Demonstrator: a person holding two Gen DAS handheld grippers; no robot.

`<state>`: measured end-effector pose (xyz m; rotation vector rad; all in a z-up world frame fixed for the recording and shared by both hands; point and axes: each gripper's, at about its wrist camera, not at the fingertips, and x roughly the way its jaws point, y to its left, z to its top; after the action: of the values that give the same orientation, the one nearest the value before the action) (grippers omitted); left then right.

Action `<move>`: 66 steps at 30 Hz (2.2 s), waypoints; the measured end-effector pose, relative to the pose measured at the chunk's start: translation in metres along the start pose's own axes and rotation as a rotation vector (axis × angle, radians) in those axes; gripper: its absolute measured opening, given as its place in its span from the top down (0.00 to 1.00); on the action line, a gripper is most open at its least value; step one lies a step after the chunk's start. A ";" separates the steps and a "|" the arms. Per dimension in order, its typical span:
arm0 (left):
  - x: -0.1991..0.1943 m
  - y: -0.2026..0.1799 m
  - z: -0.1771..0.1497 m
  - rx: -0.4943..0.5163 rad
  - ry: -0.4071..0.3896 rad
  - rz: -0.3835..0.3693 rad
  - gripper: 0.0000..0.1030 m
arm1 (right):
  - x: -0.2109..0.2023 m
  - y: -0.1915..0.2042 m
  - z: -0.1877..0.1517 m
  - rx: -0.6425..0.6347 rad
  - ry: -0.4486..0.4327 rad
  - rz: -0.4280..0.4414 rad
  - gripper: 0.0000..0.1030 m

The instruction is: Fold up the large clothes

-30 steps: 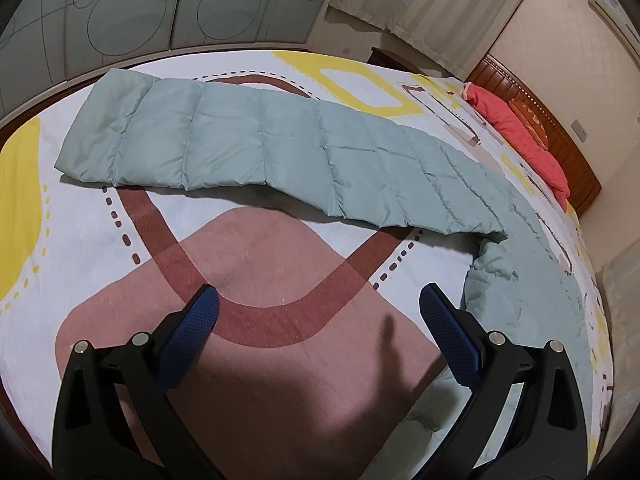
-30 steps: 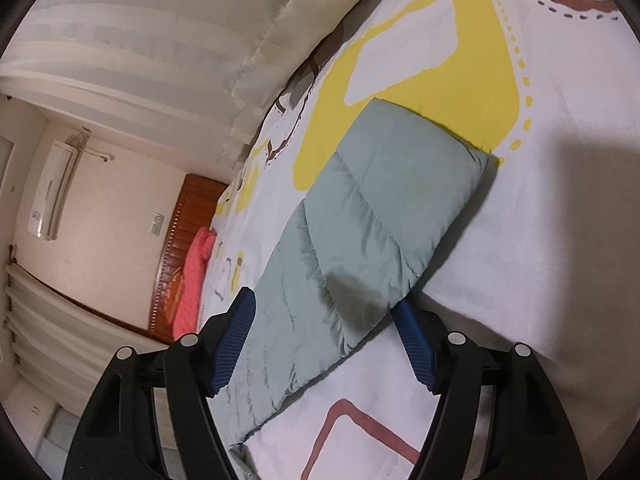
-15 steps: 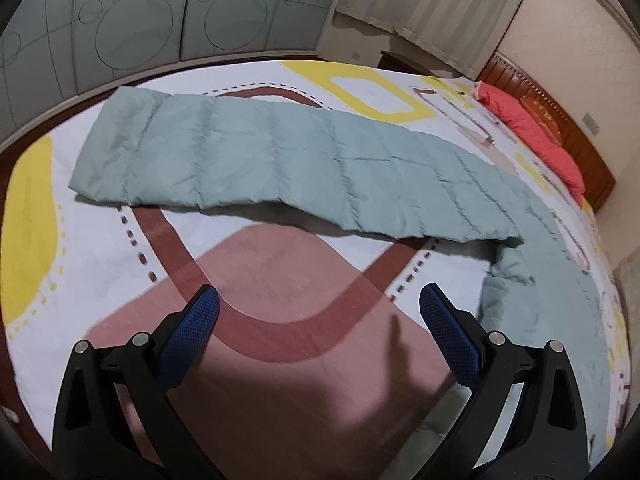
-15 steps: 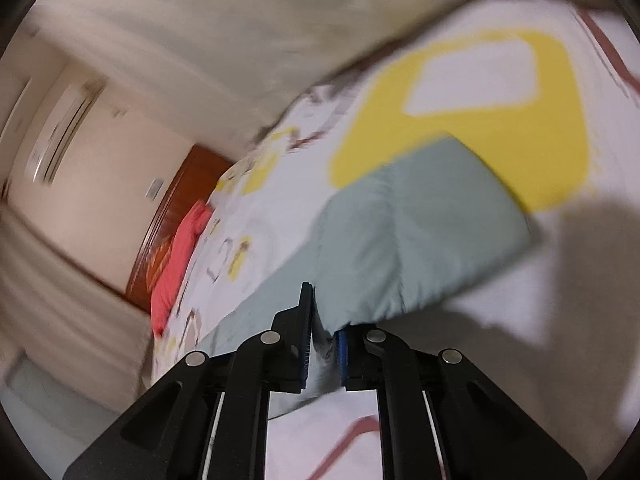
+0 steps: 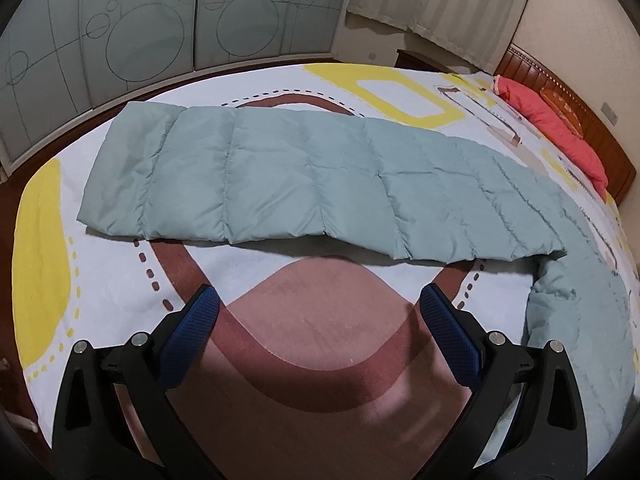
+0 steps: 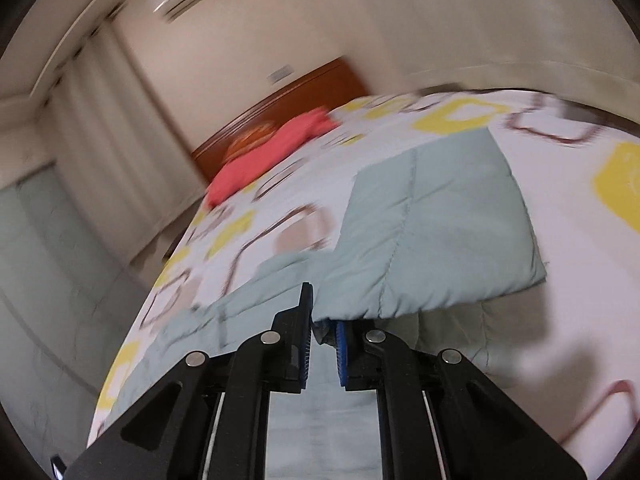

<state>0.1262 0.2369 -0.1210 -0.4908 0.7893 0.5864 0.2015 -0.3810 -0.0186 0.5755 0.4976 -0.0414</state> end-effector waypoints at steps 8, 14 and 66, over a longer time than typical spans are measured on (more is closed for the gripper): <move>0.007 -0.005 -0.003 0.041 0.003 0.041 0.03 | 0.059 0.122 -0.053 -0.264 0.172 0.108 0.90; 0.009 -0.006 -0.006 0.054 -0.001 0.058 0.03 | 0.097 0.180 -0.102 -0.468 0.319 0.119 0.90; 0.011 -0.008 -0.006 0.071 -0.006 0.084 0.02 | 0.117 0.257 -0.186 -0.720 0.600 0.261 0.80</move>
<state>0.1344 0.2300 -0.1315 -0.3918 0.8252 0.6353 0.2678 -0.0548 -0.0761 -0.0767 0.9565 0.5549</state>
